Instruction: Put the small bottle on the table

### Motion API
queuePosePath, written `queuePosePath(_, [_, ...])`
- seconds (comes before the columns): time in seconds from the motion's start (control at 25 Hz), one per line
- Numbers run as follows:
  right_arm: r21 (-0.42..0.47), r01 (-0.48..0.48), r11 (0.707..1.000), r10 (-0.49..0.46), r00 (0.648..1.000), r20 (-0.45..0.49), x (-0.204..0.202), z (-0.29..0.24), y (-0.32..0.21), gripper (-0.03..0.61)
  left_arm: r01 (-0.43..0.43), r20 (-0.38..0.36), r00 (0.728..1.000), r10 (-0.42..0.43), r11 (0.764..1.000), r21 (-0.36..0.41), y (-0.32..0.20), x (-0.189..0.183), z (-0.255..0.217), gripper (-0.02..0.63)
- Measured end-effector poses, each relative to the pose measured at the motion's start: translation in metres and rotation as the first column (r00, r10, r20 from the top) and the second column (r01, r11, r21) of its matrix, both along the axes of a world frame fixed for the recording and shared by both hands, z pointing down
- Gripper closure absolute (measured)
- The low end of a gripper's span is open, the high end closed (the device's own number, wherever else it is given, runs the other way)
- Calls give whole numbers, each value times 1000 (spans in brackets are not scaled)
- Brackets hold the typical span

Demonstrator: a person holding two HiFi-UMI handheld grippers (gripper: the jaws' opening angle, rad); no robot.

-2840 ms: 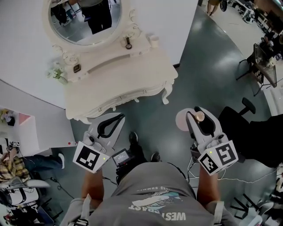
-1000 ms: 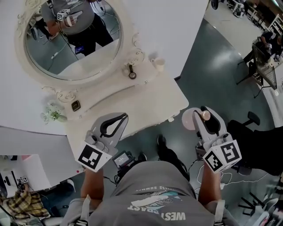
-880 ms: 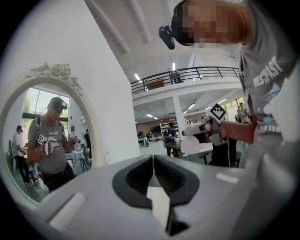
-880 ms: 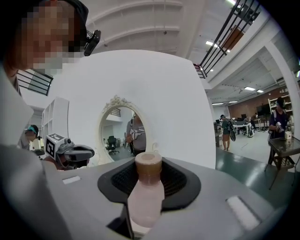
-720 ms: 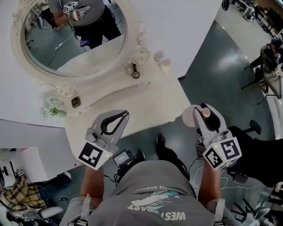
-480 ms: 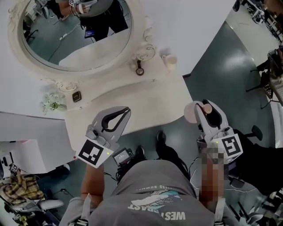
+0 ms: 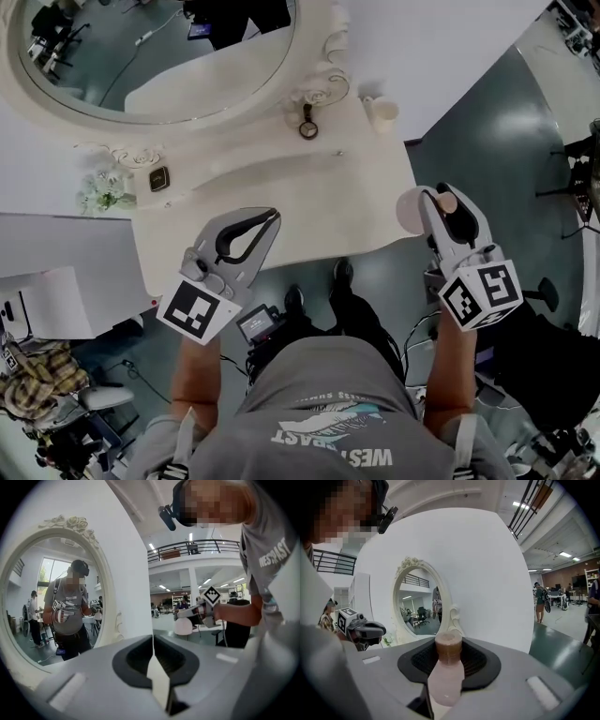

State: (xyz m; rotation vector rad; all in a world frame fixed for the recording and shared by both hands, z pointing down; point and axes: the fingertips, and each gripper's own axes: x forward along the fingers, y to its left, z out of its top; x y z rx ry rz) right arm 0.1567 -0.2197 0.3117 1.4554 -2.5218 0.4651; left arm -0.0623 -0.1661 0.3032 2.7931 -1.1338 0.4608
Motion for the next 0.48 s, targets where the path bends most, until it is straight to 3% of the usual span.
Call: queuePosePath(0.48, [-12, 80, 997, -80, 997, 1, -21, 61, -58, 445, 56, 24, 998, -56, 998, -25, -26, -6, 49, 605])
